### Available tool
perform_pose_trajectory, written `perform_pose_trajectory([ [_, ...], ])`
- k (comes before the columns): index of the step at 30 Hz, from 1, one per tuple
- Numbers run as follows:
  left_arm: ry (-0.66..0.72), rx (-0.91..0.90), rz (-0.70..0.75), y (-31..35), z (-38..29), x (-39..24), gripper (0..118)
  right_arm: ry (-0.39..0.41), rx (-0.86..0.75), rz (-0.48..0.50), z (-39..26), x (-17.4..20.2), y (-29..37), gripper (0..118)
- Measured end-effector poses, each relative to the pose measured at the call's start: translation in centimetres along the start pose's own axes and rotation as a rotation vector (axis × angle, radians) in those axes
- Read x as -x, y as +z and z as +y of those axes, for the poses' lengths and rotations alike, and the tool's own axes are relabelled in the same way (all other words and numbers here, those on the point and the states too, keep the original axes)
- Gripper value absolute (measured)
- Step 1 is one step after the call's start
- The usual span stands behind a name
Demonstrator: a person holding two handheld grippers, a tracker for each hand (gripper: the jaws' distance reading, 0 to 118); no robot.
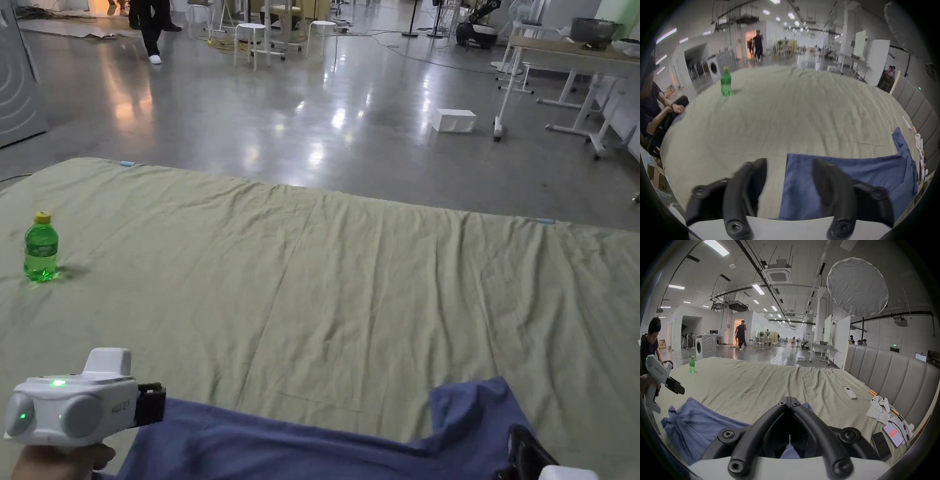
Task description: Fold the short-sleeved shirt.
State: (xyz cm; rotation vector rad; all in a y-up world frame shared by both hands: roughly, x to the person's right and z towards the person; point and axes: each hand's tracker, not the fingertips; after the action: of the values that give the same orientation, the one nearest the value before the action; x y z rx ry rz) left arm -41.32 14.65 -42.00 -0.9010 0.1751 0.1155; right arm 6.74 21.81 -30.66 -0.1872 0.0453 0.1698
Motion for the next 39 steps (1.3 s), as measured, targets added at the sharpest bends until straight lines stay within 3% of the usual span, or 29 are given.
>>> perform_pose_trajectory([
  [6,-0.013,0.105,-0.006,-5.6,1.2,0.4,70,0.002,0.064,-0.023,-1.2,-1.4,-0.6,1],
  [10,-0.116,0.153,0.045,-7.6,1.1,-0.7,69,-0.004,0.097,-0.044,-1.9,-2.4,-0.8,1],
  [13,-0.193,0.130,0.064,-7.8,0.5,-2.0,63,0.006,0.118,-0.060,-2.4,-3.1,-0.9,1],
  [17,-0.256,0.097,0.030,-6.1,-0.5,-4.5,16,-0.010,0.193,-0.059,-3.0,-4.3,-2.0,1],
  [18,-0.281,0.096,0.025,-6.1,-0.7,-4.9,8,0.005,0.219,-0.065,-3.0,-4.6,-2.6,1],
  [20,-0.298,0.094,0.018,-6.2,-0.6,-4.8,6,-0.031,0.297,-0.051,-3.4,-5.5,-4.2,1],
  [22,-0.269,0.091,0.020,-5.7,-0.4,-4.7,6,-0.036,0.392,-0.039,-3.6,-6.6,-6.6,11],
  [23,-0.251,0.081,0.020,-5.3,-0.3,-4.7,6,-0.040,0.444,-0.036,-3.8,-7.2,-7.9,27],
  [25,-0.202,0.054,-0.022,-4.1,-0.4,-4.4,6,-0.139,0.584,0.022,-4.7,-8.5,-10.7,52],
  [26,-0.187,0.056,-0.033,-3.7,-0.6,-4.3,6,-0.111,0.584,0.025,-4.5,-9.2,-12.3,62],
  [30,-0.199,0.018,-0.019,0.2,-1.0,-4.8,6,-0.120,0.685,0.001,-5.1,-10.8,-18.0,70],
  [32,-0.180,-0.019,-0.022,-0.9,-0.1,-3.6,6,-0.083,0.747,0.009,-5.1,-11.1,-20.1,71],
  [39,-0.163,-0.032,-0.029,1.5,-1.6,-3.7,6,-0.188,0.873,0.072,-6.1,-11.2,-25.3,71],
])
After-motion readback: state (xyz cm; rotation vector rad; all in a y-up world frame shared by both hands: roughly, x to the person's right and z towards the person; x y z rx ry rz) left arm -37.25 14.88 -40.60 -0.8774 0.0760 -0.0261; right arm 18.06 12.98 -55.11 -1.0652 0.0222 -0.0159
